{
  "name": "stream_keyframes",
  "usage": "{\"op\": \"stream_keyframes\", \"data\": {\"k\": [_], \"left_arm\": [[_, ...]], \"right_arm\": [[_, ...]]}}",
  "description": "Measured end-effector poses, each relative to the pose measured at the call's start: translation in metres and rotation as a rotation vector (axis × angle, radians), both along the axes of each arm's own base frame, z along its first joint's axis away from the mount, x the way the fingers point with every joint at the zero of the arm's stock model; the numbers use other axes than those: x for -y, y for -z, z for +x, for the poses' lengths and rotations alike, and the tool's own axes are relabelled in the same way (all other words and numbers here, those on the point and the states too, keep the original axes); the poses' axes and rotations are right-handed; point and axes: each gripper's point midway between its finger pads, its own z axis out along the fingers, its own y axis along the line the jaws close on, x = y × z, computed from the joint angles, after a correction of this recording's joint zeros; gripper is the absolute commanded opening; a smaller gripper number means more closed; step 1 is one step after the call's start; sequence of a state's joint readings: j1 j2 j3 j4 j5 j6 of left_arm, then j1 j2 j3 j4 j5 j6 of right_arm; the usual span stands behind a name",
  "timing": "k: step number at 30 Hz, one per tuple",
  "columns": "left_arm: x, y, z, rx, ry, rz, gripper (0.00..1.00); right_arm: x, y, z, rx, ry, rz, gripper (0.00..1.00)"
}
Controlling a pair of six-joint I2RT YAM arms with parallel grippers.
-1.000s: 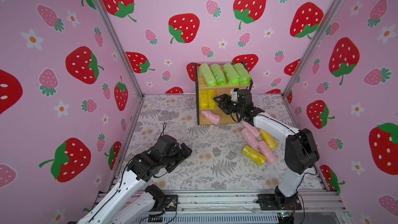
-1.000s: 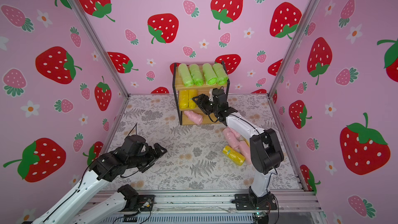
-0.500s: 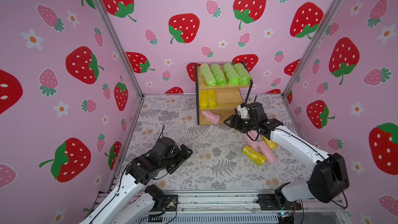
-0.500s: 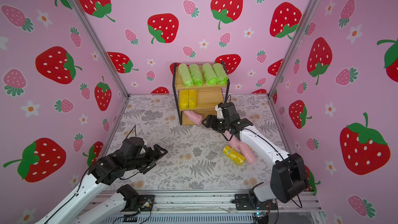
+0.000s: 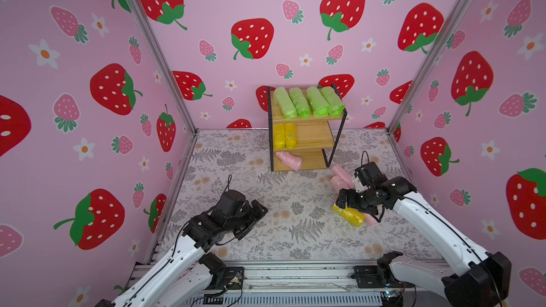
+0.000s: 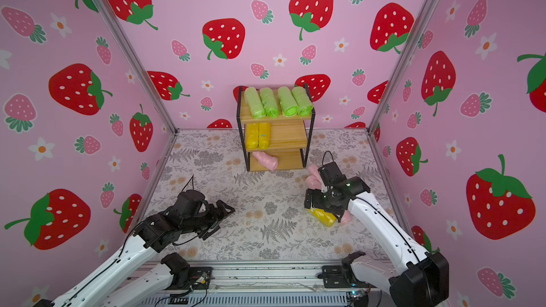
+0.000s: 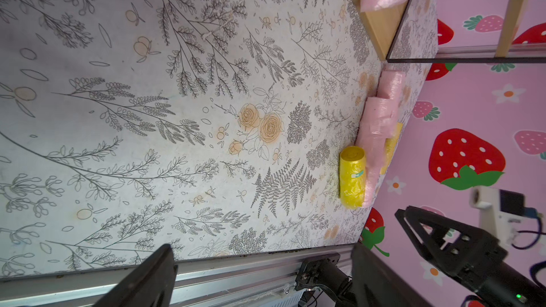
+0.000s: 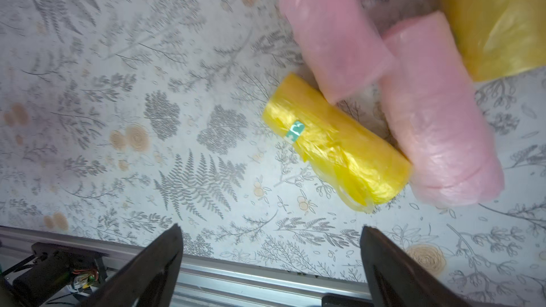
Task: Sort the rolls of trash bags by color and place them on the shelf
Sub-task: Place the roll of trash bags on the shelf, then pick up the roll of trash bags from the center of the board.
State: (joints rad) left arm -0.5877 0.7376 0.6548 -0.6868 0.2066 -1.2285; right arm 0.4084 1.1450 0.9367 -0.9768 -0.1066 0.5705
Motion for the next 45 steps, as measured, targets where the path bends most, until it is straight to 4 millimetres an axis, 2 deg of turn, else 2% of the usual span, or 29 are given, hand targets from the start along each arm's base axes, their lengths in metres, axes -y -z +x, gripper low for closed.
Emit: {"op": "stream_keyframes", "data": {"k": [4, 10, 15, 20, 22, 26, 29, 38, 45], "left_arm": [[0.002, 0.003, -0.002, 0.002, 0.006, -0.019, 0.97], [0.000, -0.001, -0.005, 0.027, -0.007, -0.050, 0.97], [0.002, 0.004, -0.005, 0.019, -0.013, -0.066, 0.97], [0.004, 0.008, -0.005, 0.000, -0.008, -0.065, 0.97], [0.004, 0.008, -0.006, -0.003, -0.006, -0.065, 0.97], [0.004, 0.009, -0.006, -0.006, -0.006, -0.063, 0.97], [0.004, 0.009, -0.005, -0.009, -0.008, -0.064, 0.97], [0.010, 0.013, -0.002, -0.032, -0.001, -0.070, 0.96], [0.012, 0.014, -0.001, -0.033, 0.001, -0.072, 0.96]], "right_arm": [[0.012, 0.017, 0.000, -0.046, 0.049, 0.006, 0.99], [0.010, 0.031, 0.015, -0.056, 0.022, 0.000, 0.99], [0.014, 0.059, 0.019, -0.105, 0.025, -0.014, 0.99], [0.012, 0.066, 0.023, -0.099, 0.025, 0.007, 0.99], [0.010, 0.071, 0.020, -0.108, 0.029, 0.031, 0.99], [0.003, 0.087, 0.000, -0.167, 0.044, 0.089, 0.99], [-0.001, 0.090, -0.012, -0.190, 0.049, 0.108, 0.99], [-0.018, 0.091, -0.020, -0.184, -0.010, 0.096, 1.00], [-0.027, 0.101, -0.024, -0.198, -0.073, 0.038, 0.95]]}}
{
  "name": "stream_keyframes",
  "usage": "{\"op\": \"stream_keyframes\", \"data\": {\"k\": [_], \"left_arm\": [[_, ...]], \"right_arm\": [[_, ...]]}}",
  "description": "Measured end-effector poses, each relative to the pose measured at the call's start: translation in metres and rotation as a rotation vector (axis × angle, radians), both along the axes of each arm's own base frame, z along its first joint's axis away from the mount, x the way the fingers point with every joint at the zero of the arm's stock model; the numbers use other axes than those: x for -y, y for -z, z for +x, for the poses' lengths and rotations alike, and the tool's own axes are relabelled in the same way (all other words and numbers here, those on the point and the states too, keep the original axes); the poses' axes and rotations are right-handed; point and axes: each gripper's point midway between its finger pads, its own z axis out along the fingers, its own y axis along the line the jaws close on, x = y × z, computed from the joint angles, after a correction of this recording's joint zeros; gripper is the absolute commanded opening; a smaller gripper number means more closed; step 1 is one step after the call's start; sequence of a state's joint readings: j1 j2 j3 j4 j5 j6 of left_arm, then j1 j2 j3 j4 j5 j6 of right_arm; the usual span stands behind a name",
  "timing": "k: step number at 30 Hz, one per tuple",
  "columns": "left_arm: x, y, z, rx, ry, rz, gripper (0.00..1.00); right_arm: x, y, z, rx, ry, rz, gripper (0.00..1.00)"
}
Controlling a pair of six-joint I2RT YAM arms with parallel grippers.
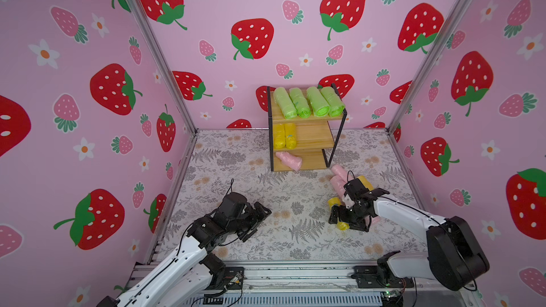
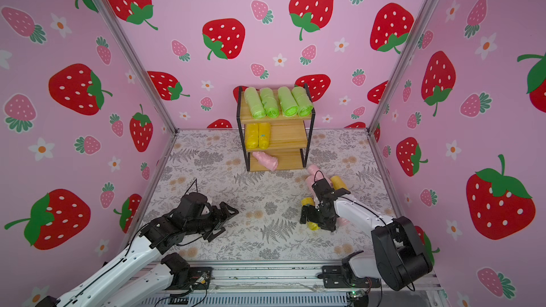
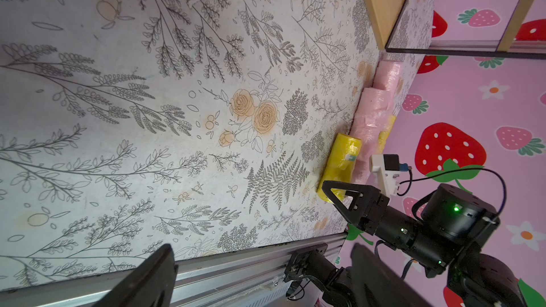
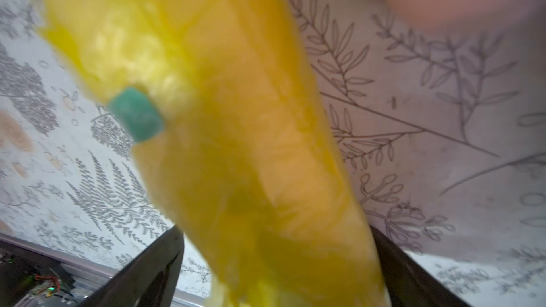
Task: Sort the rolls of trash bags by color and place them on the shelf
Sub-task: Pick up the roll of trash bags from the center of the board.
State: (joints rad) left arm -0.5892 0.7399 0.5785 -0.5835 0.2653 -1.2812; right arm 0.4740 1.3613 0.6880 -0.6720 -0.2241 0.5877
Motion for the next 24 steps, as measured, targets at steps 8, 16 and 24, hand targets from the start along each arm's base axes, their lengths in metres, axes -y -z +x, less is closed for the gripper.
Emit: {"op": "stream_keyframes", "data": {"k": [8, 16, 24], "left_arm": [[0.000, 0.004, 0.000, -0.014, 0.001, 0.010, 0.96], [0.001, 0.007, 0.001, -0.025, 0.002, 0.017, 0.96], [0.002, -0.001, 0.003, 0.014, 0.003, -0.004, 0.96]], "right_arm": [[0.000, 0.003, 0.004, 0.010, -0.044, -0.082, 0.94], [0.015, -0.002, 0.013, 0.040, -0.051, -0.189, 0.95], [0.022, -0.003, 0.021, 0.045, -0.075, -0.260, 0.96]]}}
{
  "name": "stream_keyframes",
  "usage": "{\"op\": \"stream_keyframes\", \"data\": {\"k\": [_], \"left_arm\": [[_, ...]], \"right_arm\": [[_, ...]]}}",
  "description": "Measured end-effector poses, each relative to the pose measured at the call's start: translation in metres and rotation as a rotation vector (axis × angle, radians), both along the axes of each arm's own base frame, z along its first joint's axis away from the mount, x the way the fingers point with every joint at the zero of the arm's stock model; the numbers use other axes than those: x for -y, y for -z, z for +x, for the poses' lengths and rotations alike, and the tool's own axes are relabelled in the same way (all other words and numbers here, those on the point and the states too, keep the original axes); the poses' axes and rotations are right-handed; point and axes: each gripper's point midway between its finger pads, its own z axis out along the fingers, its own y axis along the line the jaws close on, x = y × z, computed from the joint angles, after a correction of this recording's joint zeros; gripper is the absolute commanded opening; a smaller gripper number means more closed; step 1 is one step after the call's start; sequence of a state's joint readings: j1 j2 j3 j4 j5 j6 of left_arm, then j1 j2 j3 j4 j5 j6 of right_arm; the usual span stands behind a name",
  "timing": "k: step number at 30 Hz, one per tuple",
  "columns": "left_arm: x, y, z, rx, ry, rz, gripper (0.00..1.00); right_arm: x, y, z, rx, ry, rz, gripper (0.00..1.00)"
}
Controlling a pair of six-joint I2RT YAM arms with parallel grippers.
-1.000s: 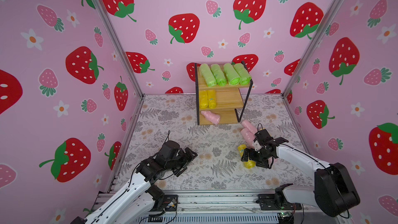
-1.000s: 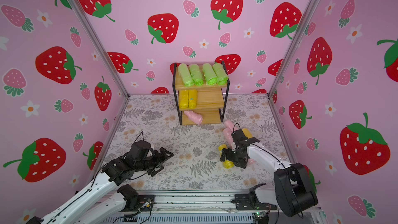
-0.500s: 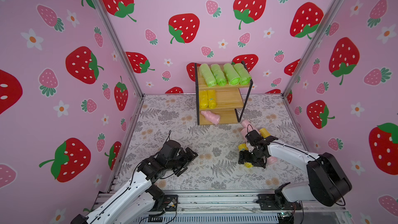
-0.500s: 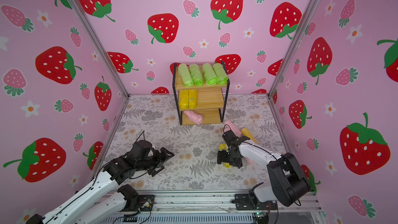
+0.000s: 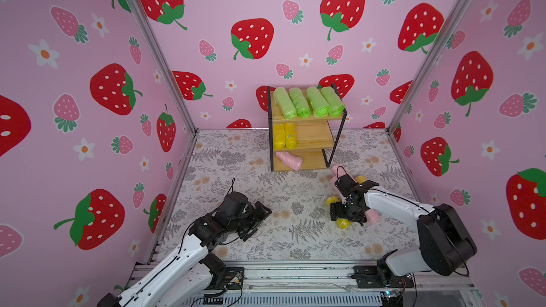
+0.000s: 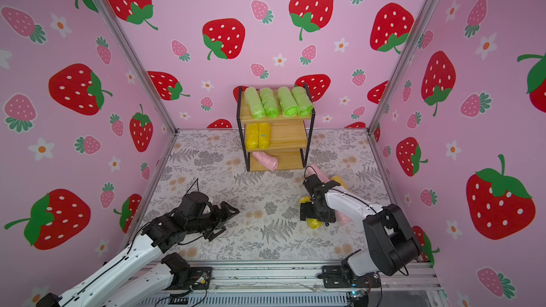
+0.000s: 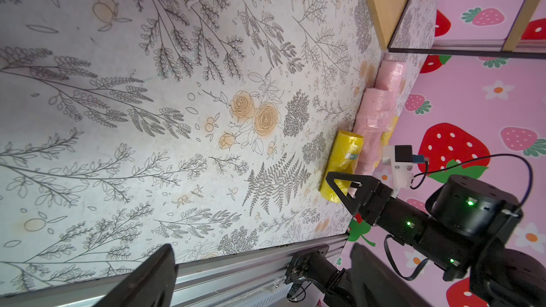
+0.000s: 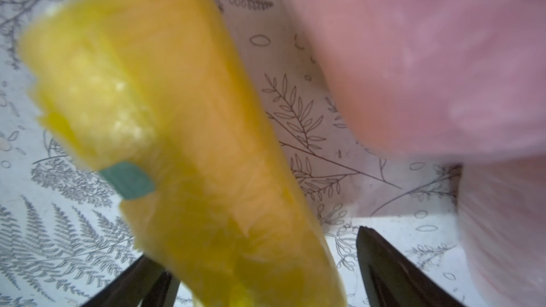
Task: Sort the rolls of trash bags by color and place them on the shelf
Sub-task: Pick up the roll of trash bags from the center of the board.
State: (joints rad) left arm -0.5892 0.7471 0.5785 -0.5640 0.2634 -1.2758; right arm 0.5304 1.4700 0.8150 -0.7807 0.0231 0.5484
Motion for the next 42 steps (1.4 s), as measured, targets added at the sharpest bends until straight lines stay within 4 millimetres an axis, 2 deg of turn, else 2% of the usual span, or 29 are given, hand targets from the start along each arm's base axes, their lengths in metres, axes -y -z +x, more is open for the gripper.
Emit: {"op": "stream_keyframes", "data": {"k": [5, 9, 15, 20, 21, 23, 25, 27, 31, 34, 36, 38, 42], "left_arm": [[0.001, -0.004, 0.002, 0.017, -0.001, -0.012, 0.96], [0.002, -0.004, 0.003, 0.020, -0.001, -0.013, 0.96], [0.003, -0.006, 0.005, 0.033, 0.005, -0.015, 0.99], [0.004, -0.008, 0.006, 0.053, 0.014, -0.019, 0.99], [0.005, -0.010, 0.007, 0.059, 0.015, -0.022, 0.99], [0.008, -0.014, 0.009, 0.082, 0.023, -0.038, 1.00], [0.013, -0.020, 0.012, 0.110, 0.039, -0.059, 1.00], [0.021, -0.029, 0.015, 0.153, 0.070, -0.095, 0.99], [0.045, -0.058, 0.022, 0.293, 0.158, -0.207, 0.99], [0.060, -0.090, 0.021, 0.430, 0.225, -0.298, 1.00], [0.067, -0.111, 0.018, 0.514, 0.261, -0.347, 1.00], [0.074, -0.130, 0.014, 0.590, 0.300, -0.391, 1.00], [0.087, -0.146, 0.004, 0.663, 0.370, -0.423, 1.00]], "right_arm": [[-0.001, 0.005, -0.002, -0.019, -0.024, -0.011, 0.92], [-0.004, 0.008, -0.002, -0.022, -0.035, -0.013, 0.78], [-0.008, 0.005, 0.001, 0.001, -0.015, 0.001, 0.42], [-0.010, -0.003, 0.003, 0.029, -0.001, 0.025, 0.07], [-0.010, -0.005, 0.002, 0.031, 0.002, 0.030, 0.02], [-0.011, -0.012, 0.000, 0.038, 0.008, 0.046, 0.00], [-0.014, -0.026, -0.002, 0.060, 0.008, 0.080, 0.00], [-0.020, -0.049, -0.002, 0.103, 0.011, 0.143, 0.00], [-0.046, -0.117, 0.001, 0.245, -0.015, 0.373, 0.00], [-0.066, -0.169, -0.006, 0.324, -0.058, 0.572, 0.00], [-0.078, -0.195, -0.014, 0.342, -0.088, 0.688, 0.00], [-0.091, -0.214, -0.022, 0.342, -0.112, 0.795, 0.00], [-0.112, -0.234, -0.035, 0.304, -0.161, 0.929, 0.00]]}}
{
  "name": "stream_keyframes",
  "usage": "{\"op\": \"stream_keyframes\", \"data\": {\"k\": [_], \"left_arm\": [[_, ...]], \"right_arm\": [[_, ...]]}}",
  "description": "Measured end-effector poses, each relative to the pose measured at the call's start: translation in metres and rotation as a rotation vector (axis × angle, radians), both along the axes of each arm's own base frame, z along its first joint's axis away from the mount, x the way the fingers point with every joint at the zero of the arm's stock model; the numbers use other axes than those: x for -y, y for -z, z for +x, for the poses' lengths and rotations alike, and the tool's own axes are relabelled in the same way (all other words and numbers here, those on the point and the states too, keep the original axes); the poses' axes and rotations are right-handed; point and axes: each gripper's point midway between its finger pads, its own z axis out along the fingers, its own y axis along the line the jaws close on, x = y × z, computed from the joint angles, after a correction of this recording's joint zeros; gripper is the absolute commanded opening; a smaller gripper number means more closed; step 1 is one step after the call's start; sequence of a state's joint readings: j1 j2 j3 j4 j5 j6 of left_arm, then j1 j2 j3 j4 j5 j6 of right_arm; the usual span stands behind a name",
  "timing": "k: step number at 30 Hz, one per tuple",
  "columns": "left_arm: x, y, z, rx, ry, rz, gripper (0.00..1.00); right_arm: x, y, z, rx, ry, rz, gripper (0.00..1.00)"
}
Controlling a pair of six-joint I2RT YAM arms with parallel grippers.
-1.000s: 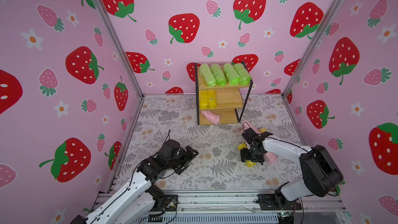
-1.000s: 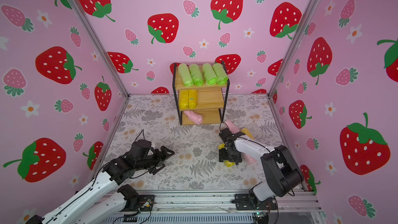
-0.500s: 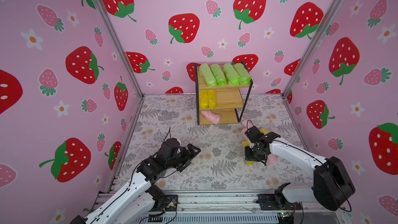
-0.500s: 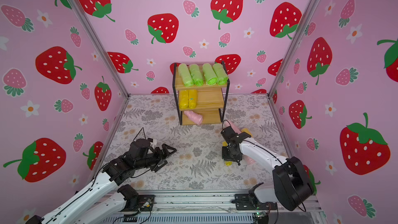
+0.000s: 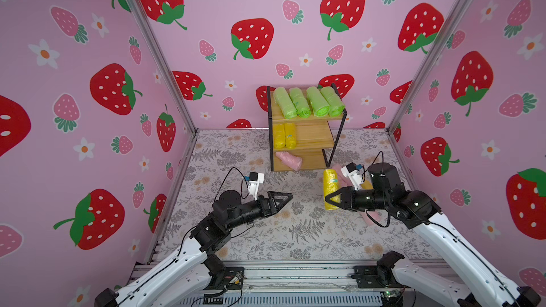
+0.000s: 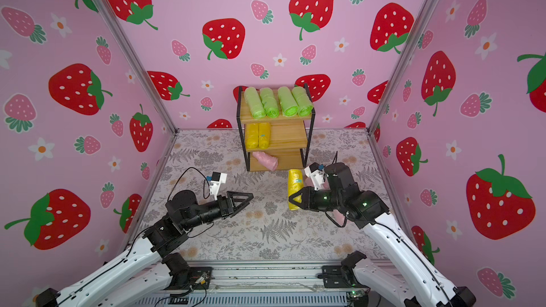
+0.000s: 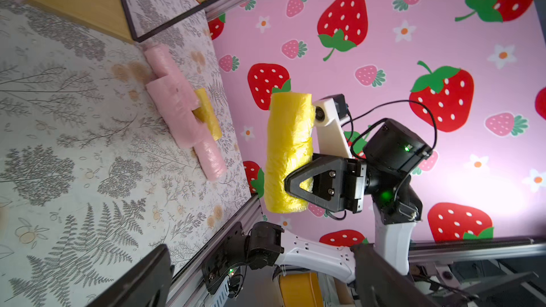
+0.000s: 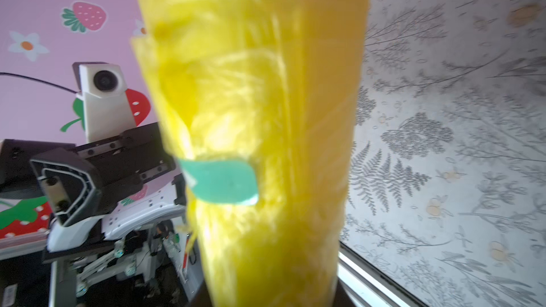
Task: Sort the rolls of trash bags by color and place them on the shelf
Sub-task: Pick up the roll of trash bags from the center of the board.
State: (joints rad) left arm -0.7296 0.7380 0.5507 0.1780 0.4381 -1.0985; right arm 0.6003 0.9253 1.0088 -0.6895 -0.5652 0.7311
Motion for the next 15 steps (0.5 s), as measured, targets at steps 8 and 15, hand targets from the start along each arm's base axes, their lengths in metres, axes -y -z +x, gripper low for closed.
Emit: {"op": "stream_keyframes", "data": {"k": [8, 15], "left_arm": [[0.017, -0.026, -0.009, 0.122, 0.056, -0.036, 1.00], [0.018, -0.032, -0.005, 0.149, 0.033, -0.032, 1.00]], "right_arm": [[-0.046, -0.018, -0.032, -0.010, -0.185, 0.069, 0.00], [-0.071, -0.021, -0.052, -0.016, -0.276, 0.086, 0.00]]}}
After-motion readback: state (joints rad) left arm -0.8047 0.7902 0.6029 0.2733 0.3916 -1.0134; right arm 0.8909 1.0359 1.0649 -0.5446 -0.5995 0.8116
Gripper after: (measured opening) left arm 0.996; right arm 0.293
